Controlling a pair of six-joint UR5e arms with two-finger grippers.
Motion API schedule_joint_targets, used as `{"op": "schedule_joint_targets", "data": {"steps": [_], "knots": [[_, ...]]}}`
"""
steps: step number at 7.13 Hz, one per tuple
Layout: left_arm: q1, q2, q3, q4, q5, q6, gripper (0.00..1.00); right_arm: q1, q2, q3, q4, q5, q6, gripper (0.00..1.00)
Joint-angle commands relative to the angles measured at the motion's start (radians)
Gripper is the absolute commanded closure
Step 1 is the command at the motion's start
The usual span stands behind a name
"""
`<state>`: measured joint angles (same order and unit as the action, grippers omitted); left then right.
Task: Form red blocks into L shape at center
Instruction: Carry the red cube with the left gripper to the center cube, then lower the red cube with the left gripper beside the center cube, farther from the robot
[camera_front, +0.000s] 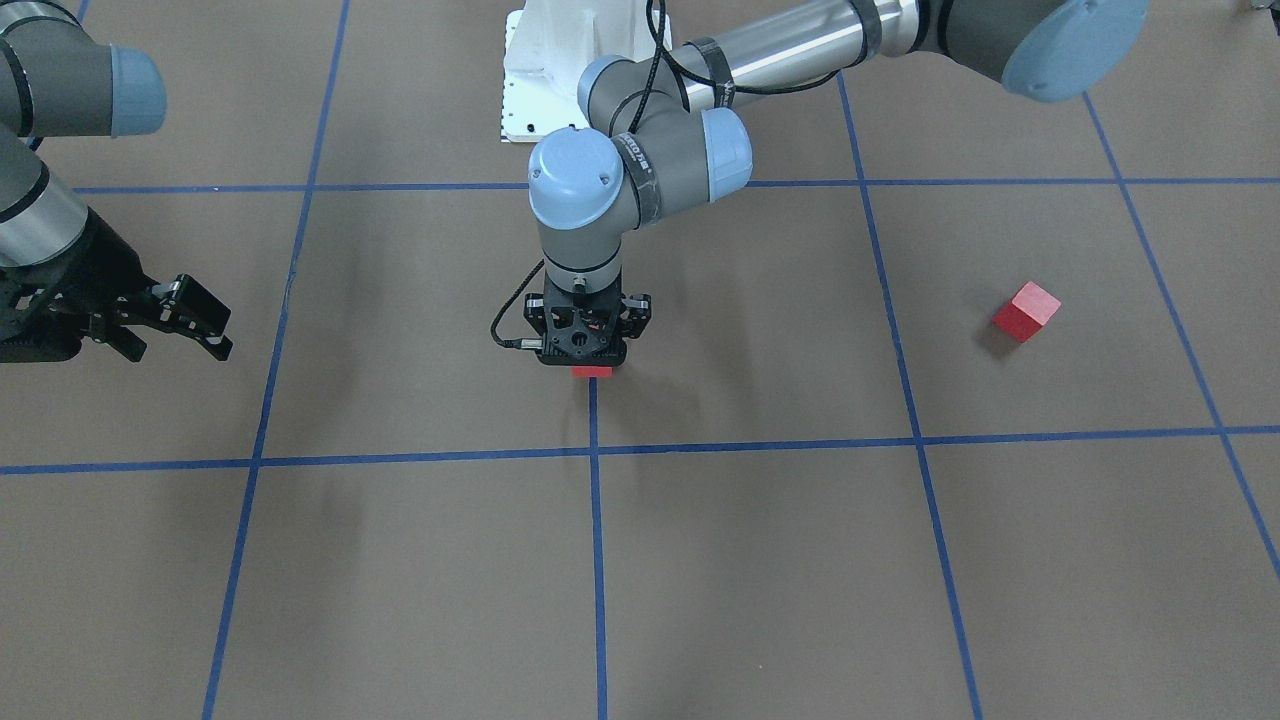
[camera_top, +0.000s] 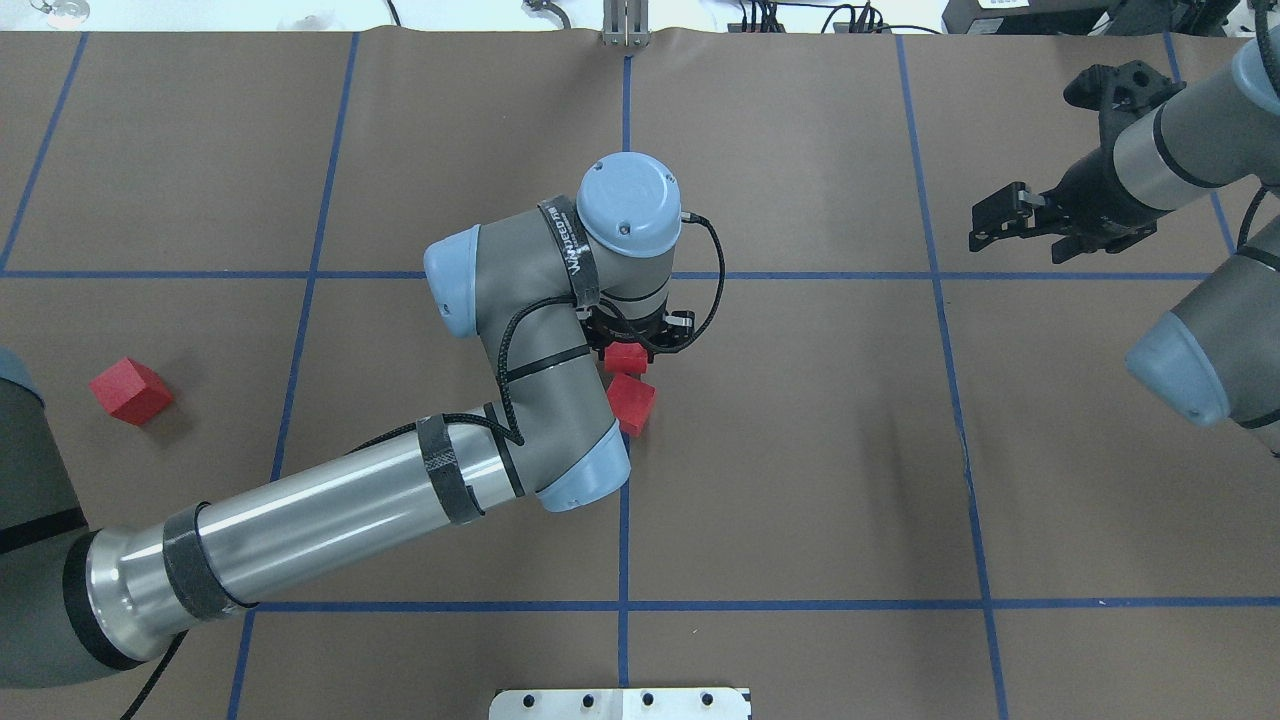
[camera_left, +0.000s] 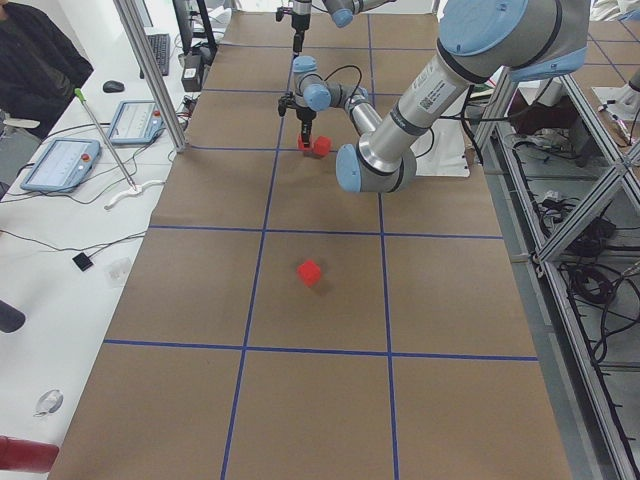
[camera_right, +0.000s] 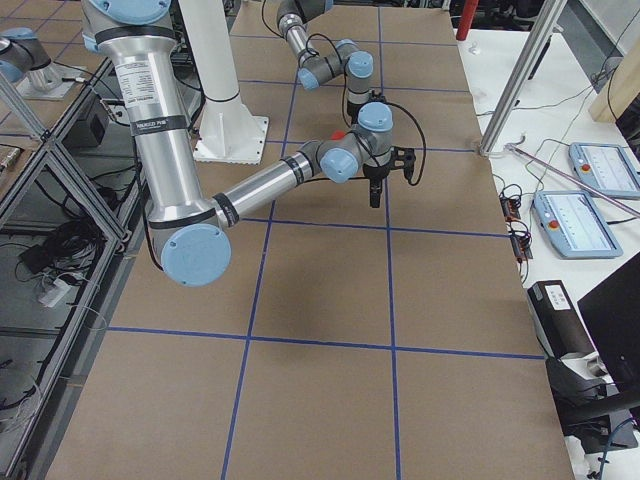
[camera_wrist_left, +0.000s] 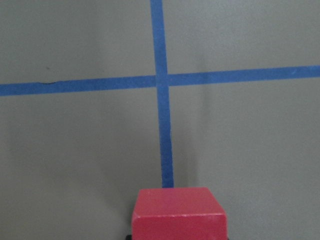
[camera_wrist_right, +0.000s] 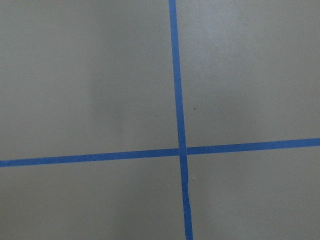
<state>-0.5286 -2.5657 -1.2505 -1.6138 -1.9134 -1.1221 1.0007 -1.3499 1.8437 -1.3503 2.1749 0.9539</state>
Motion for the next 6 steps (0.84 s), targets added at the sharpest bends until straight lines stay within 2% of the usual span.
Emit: {"op": "schedule_joint_targets", "data": {"steps": [1,4,6], "knots": [[0.004,0.013,-0.018,0.002,-0.001,-0.002,1.00,-0.001,0.001,-0.001,0.000,-0.001,0.000,0.00],[0.004,0.024,-0.023,0.002,0.001,-0.015,1.00,-0.001,0.001,-0.001,-0.001,-0.001,0.000,0.00],[0.005,0.067,-0.084,0.002,-0.001,-0.015,1.00,-0.001,0.001,-0.001,-0.001,-0.001,0.000,0.00]]}}
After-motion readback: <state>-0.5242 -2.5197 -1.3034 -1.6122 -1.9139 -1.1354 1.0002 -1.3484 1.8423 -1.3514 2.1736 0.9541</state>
